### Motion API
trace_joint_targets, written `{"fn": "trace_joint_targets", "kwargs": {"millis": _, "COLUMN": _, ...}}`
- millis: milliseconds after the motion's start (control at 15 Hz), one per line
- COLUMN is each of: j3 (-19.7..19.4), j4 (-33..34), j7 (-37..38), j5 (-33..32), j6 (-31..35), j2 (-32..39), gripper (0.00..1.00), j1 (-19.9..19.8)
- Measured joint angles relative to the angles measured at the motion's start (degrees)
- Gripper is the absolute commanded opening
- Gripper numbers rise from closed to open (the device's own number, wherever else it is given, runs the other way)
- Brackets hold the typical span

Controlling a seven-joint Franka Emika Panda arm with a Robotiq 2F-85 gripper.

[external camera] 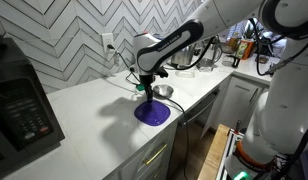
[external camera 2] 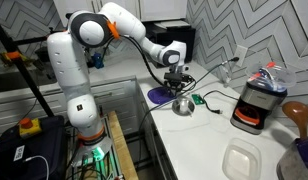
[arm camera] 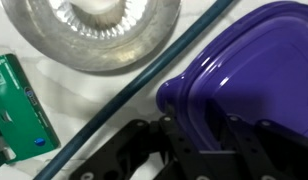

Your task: Put the lid on the container

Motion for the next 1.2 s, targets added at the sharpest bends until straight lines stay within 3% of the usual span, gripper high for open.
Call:
{"fn": "trace_joint_targets", "kwargs": {"millis": 133, "j3": 0.0, "j4": 0.72, "j7": 0.03, "j5": 0.35, "j6": 0.0, "j2": 0.79, "gripper": 0.4, "j1": -0.8}}
{"fn": "trace_joint_targets", "kwargs": {"millis": 200, "j3": 0.02, "j4": 0.97, "j7": 0.05, "j5": 0.49, "j6": 0.0, "j2": 1.1, "gripper": 0.32, "j1": -1.14}}
{"fn": "trace_joint_targets", "kwargs": {"millis": 333, "j3": 0.05, "j4": 1.33, "j7": 0.2, "j5": 0.78, "j6": 0.0, "j2": 1.63, "gripper": 0.28, "j1": -1.62}}
{"fn": "trace_joint_targets", "kwargs": {"millis": 400, "j3": 0.12, "j4": 1.41, "j7": 0.25, "j5": 0.94, "j6": 0.0, "j2": 1.86, "gripper": 0.21, "j1": -1.75}}
{"fn": "trace_joint_targets", "kwargs": {"millis": 667, "j3": 0.42, "j4": 1.66, "j7": 0.71, "j5": 1.23, "j6": 0.0, "j2": 2.08, "gripper": 0.17, "j1": -1.8}}
{"fn": "trace_joint_targets", "kwargs": {"millis": 733, "j3": 0.5, "j4": 1.69, "j7": 0.85, "j5": 1.24, "j6": 0.0, "j2": 2.1, "gripper": 0.24, "j1": -1.8}}
{"fn": "trace_joint_targets", "kwargs": {"millis": 800, "j3": 0.56, "j4": 1.71, "j7": 1.06, "j5": 1.24, "j6": 0.0, "j2": 2.11, "gripper": 0.47, "j1": -1.8}}
{"fn": "trace_joint_targets", "kwargs": {"millis": 1200, "j3": 1.13, "j4": 1.74, "j7": 3.47, "j5": 1.24, "j6": 1.21, "j2": 2.28, "gripper": 0.9, "j1": -1.8}}
